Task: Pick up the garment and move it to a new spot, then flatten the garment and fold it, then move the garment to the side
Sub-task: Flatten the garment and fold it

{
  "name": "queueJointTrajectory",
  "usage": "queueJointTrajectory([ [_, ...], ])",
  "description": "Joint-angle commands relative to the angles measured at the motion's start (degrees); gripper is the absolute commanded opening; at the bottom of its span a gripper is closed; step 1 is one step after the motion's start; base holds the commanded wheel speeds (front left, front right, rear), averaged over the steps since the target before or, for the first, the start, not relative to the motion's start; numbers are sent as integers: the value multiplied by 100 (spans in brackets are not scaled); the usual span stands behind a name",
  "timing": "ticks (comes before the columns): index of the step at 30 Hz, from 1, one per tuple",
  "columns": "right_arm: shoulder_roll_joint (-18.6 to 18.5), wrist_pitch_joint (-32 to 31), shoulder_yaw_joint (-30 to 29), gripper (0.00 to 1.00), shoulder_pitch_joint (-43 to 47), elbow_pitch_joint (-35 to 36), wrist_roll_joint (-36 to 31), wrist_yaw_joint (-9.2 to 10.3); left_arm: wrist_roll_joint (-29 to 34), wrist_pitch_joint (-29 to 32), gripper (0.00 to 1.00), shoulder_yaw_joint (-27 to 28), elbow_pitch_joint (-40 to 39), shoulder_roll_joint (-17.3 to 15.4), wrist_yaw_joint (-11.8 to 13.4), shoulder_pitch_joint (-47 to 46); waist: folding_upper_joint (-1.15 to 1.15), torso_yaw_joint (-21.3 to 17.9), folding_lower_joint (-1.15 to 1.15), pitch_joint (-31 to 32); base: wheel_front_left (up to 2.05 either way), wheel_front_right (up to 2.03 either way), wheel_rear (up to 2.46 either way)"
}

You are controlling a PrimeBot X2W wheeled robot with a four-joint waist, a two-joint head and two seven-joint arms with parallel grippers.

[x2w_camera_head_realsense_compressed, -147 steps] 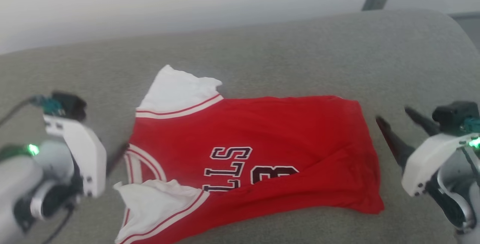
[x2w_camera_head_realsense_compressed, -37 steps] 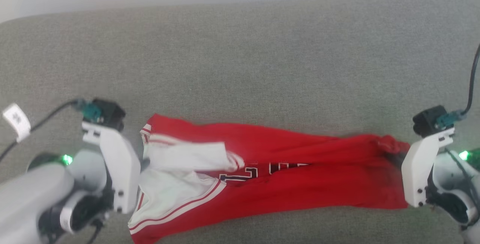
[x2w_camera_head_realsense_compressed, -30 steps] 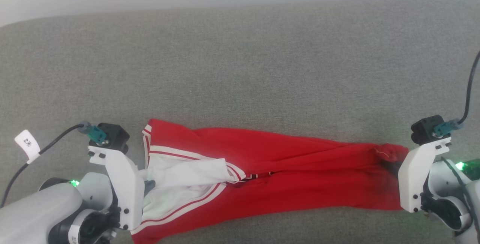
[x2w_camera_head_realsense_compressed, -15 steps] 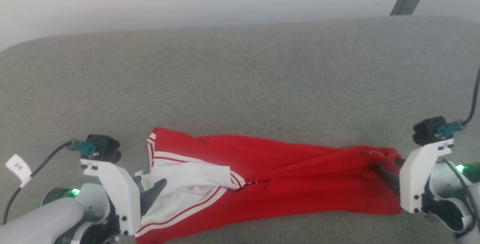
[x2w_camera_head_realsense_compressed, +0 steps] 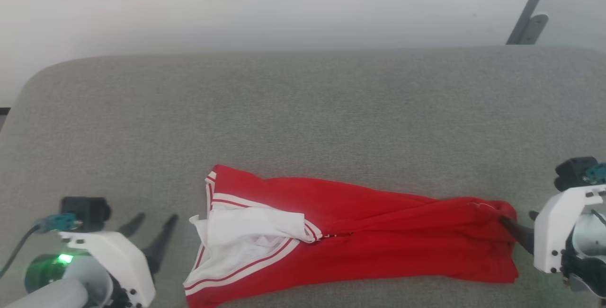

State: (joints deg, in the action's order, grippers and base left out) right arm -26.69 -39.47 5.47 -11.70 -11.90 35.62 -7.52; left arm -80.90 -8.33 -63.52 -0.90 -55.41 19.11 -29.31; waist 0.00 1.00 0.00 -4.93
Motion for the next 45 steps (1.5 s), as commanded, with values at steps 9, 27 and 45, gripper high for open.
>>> queueJointTrajectory([
  [9, 26, -102, -237, 100, 53, -742, 90, 6, 854, -693, 100, 1320, 638, 390, -188, 683, 0, 278, 0, 25, 0, 0, 0],
  [27, 328, 189, 772, 0, -457, -1822, 507, -11, 3779, -687, 100, 5605, 1167, 2686, -1775, 2753, 0, 553, 0, -81, 0, 0, 0],
  [45, -675, 961, 711, 0, -974, -2254, 830, 10, 5100, -688, 100, 7410, 1235, 4046, -2651, 3119, 0, 473, 0, -74, 0, 0, 0],
])
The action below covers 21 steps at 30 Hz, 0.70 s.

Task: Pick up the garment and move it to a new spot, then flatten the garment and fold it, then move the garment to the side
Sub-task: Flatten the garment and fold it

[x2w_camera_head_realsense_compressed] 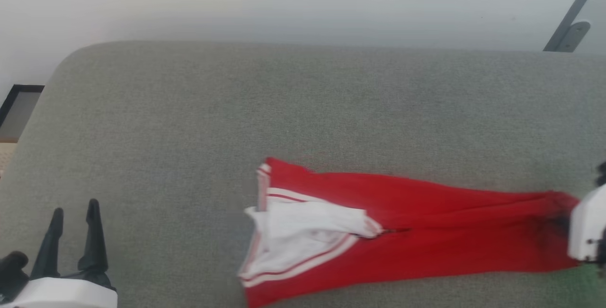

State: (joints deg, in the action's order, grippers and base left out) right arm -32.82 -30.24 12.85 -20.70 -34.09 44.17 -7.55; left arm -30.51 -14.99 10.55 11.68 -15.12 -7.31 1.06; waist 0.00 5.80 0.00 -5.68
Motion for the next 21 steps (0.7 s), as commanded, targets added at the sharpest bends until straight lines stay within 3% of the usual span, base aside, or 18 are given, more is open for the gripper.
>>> queueJointTrajectory([
  [1, -122, 81, -83, 0, -105, -107, -60, 13, 59, -22, 100, -19, -44, 23, -11, 98, 0, -19, 0, 4, 0, 0, 0],
  [12, -444, 184, -361, 0, -415, -671, -388, 13, -31, -23, 100, 52, -182, 7, -16, 229, 0, -137, 0, 59, 0, 0, 0],
  [16, -343, 94, -238, 0, -320, -312, -220, 11, -40, -23, 100, 106, -213, 20, -17, 269, 0, -177, 0, 110, 0, 0, 0],
  [21, -134, -82, -29, 0, -21, 693, 205, 11, 4, -23, 100, 145, -245, 42, -17, 364, 0, -212, 0, 170, 0, 0, 0],
])
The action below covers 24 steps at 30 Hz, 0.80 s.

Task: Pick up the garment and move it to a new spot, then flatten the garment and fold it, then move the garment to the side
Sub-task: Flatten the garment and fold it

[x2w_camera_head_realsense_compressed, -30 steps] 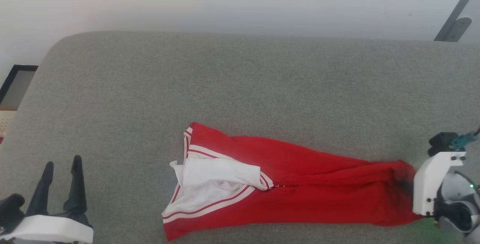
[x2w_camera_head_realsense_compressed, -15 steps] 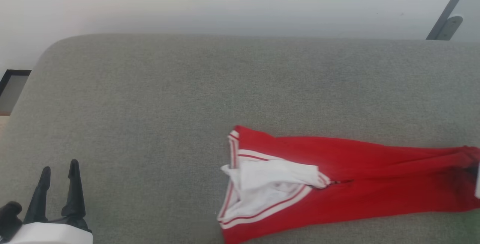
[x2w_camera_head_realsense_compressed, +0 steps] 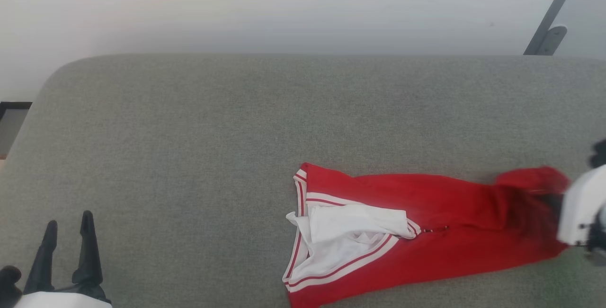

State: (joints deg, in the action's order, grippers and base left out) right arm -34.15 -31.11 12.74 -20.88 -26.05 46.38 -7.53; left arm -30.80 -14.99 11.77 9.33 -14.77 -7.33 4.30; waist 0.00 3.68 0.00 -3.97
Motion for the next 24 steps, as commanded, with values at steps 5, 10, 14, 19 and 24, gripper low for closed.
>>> queueJointTrajectory([
  [5, 266, -144, 245, 0, 293, 887, 125, 8, 64, -23, 100, -10, -47, 19, -15, 61, 0, 16, 0, 42, 0, 0, 0],
  [10, 686, -194, 671, 0, 394, 1427, 95, 7, 84, -23, 100, -139, 4, 12, -15, 13, 0, 109, 0, 111, 0, 0, 0],
  [14, 1070, -121, 1038, 0, 323, 1480, -14, 6, 79, -23, 100, -279, 50, -22, -15, -61, 0, 231, 0, 167, 0, 0, 0],
  [19, 1423, 23, 1467, 0, 130, 1270, -184, 6, 67, -23, 100, -478, 111, -45, -15, -154, 0, 422, 0, 209, 0, 0, 0],
  [24, 1736, 255, 1801, 0, -126, 913, -289, 6, 21, -22, 100, -660, 160, -76, -15, -254, 0, 621, 0, 244, 0, 0, 0],
])
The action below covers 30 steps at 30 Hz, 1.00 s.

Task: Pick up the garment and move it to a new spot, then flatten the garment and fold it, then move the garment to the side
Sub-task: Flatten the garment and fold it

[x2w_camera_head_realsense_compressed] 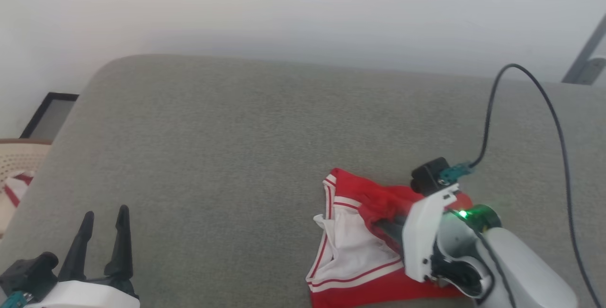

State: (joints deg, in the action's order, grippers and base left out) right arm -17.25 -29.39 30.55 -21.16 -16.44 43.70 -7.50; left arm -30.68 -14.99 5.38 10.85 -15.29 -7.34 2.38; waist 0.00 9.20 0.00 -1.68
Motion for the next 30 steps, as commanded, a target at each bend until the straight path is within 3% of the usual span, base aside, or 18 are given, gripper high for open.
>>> queueJointTrajectory([
  [1, 111, 129, 83, 0, -145, -138, -22, 2, 2, -22, 100, -47, 16, -26, -14, -83, 0, 102, 0, 15, 0, 0, 0],
  [11, 502, 650, 588, 0, -646, -1114, -230, 3, -45, -23, 100, -146, 51, -40, -14, -175, 0, 277, 0, -29, 0, 0, 0],
  [12, 513, 708, 635, 11, -689, -1187, -251, 3, -42, -23, 100, -146, 56, -39, -14, -181, 0, 280, 0, -34, 0, 0, 0],
  [13, 518, 773, 693, 42, -741, -1246, -263, 3, -42, -23, 100, -142, 57, -39, -14, -187, 0, 278, 0, -36, 0, 0, 0],
  [14, 523, 812, 736, 84, -774, -1293, -228, 3, -44, -23, 100, -131, 54, -42, -14, -185, 0, 270, 0, -36, 0, 0, 0],
  [15, 520, 841, 781, 100, -806, -1324, -186, 3, -44, -23, 100, -114, 48, -46, -14, -178, 0, 256, 0, -33, 0, 0, 0],
  [21, 361, 946, 945, 100, -942, -1247, 18, 3, -7, -22, 100, 8, 11, -67, -14, -56, 0, 100, 0, 13, 0, 0, 0],
  [30, -194, 1493, 793, 100, -950, -844, -54, 3, 42, -23, 100, 181, -99, -62, -14, 104, 0, -282, 0, 104, 0, 0, 0],
])
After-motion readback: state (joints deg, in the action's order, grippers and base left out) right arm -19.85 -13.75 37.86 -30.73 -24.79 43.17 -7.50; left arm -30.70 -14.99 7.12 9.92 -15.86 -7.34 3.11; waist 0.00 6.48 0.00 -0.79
